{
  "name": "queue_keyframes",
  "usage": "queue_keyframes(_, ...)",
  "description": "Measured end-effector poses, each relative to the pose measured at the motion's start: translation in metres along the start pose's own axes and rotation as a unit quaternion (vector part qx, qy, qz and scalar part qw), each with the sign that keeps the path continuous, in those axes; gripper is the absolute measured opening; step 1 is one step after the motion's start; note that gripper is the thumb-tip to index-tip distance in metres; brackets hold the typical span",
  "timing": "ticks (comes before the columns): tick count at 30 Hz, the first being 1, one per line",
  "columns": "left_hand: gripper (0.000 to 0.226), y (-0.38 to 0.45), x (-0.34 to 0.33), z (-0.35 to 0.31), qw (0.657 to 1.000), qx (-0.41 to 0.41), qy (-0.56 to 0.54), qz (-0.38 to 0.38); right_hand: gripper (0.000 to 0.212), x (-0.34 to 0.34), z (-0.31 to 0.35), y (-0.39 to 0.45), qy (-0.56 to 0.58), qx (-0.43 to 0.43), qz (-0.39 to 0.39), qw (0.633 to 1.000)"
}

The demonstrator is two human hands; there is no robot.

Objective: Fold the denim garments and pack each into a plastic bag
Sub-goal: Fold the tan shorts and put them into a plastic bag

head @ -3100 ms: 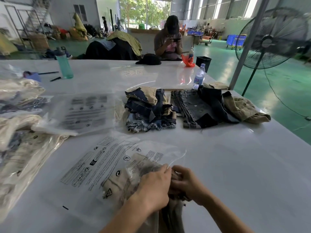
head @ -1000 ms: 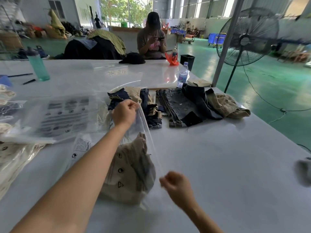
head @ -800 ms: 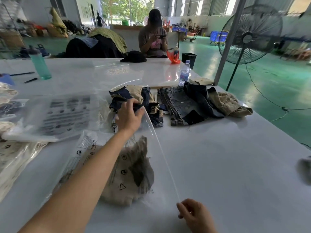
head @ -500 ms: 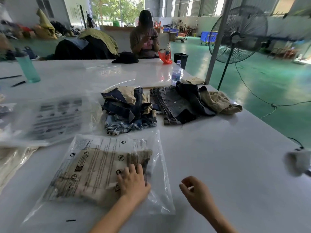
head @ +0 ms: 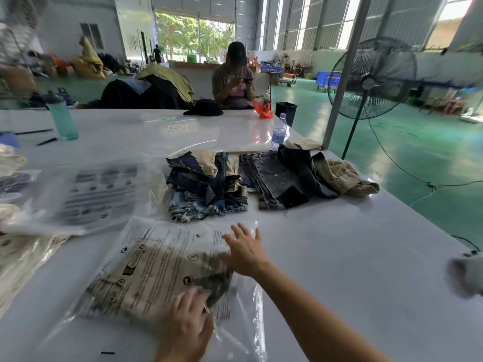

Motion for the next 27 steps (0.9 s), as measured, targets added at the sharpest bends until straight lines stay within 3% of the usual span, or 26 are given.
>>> queue_keyframes(2,0.033,-0.004,0.021,0.033,0.997,0.072,0.023,-0.033,0.066,-0.020,-0.005,0.005,-0.008,-0.002,0.074,0.997)
queue_keyframes(4,0.044,-0.018,0.031,0.080,0.977,0.205,0.051,-0.007,0.078,-0.040,-0.024,0.002,-0.006,-0.047,0.129,0.990)
queue_keyframes(7,0.074,-0.057,0.039,0.126,0.931,0.363,0.030,0.008,0.094,-0.054,-0.049,-0.005,0.009,-0.112,0.132,0.985)
queue_keyframes(9,0.085,-0.077,0.037,0.135,0.908,0.416,-0.025,-0.033,0.084,-0.054,-0.051,-0.008,0.029,-0.124,0.121,0.984)
queue_keyframes(11,0.088,-0.080,0.032,0.132,0.900,0.428,-0.064,-0.050,0.059,-0.052,-0.046,-0.015,0.054,-0.122,0.124,0.983)
queue_keyframes(14,0.083,-0.068,0.011,0.114,0.915,0.393,-0.093,0.012,0.029,-0.046,-0.032,-0.037,0.077,-0.108,0.140,0.981)
queue_keyframes(18,0.080,-0.035,-0.007,0.120,0.927,0.341,-0.084,0.133,0.035,-0.062,0.007,-0.100,0.072,-0.058,0.257,0.962)
queue_keyframes(20,0.083,-0.019,-0.007,0.135,0.932,0.300,-0.076,0.189,0.038,-0.064,0.030,-0.132,0.078,0.002,0.365,0.928)
queue_keyframes(22,0.077,0.000,0.015,0.161,0.942,0.302,-0.020,0.146,0.028,-0.046,0.041,-0.146,0.175,0.053,0.426,0.886)
queue_keyframes(24,0.063,0.006,0.041,0.183,0.926,0.369,0.015,0.080,0.025,-0.017,0.028,-0.126,0.360,-0.026,0.346,0.866)
queue_keyframes(25,0.060,0.004,0.045,0.192,0.908,0.413,0.006,0.069,0.028,-0.008,0.006,-0.110,0.446,-0.100,0.250,0.854)
queue_keyframes(27,0.071,-0.007,0.034,0.198,0.869,0.481,-0.025,0.113,0.039,-0.004,-0.049,-0.090,0.428,-0.229,0.068,0.872)
Point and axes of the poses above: each hand's wrist, its own y-axis towards the middle knuckle, its own x-axis out of the back of the hand, z = x × y, the point moved 10 cm from there along y, towards the middle knuckle, and after that the axes turned 1 degree about z, right-handed, at the moved point
